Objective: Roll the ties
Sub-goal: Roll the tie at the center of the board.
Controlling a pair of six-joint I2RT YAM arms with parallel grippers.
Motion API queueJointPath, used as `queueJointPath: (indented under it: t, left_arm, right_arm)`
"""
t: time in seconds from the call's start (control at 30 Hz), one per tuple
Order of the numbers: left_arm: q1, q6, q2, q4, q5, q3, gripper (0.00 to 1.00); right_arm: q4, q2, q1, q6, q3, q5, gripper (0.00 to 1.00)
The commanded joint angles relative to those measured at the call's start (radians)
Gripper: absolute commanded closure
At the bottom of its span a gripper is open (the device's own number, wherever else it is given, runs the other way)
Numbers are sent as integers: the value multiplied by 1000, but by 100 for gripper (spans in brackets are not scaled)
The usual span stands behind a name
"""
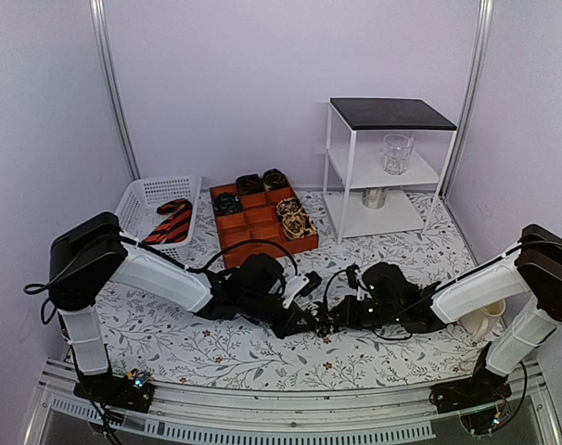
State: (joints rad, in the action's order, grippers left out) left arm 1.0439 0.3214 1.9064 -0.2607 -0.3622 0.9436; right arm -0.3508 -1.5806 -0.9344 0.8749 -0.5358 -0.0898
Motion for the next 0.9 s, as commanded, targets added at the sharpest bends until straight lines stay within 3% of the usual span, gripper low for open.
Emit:
queueJointPath:
  t: [0.0, 0.17, 0.3, 0.7, 0.87]
  left_arm:
    - [-14, -18, 5, 22, -7, 28, 100]
    - [-21, -11, -3, 10, -19, 25, 99]
    - [-22, -16, 3, 26, -24, 38, 92]
    - [-28, -34, 7, 71, -32, 66, 94]
    - [-29, -38, 11, 80, -36, 78, 96]
  right_arm:
    - [20, 24, 5, -8, 15, 32, 100]
    - [19, 23, 9, -13, 17, 34, 100]
    - [22, 26, 11, -7, 22, 42, 100]
    - [54, 105, 15, 14, 59, 123, 100]
    - [-33, 111, 16, -16, 81, 74, 100]
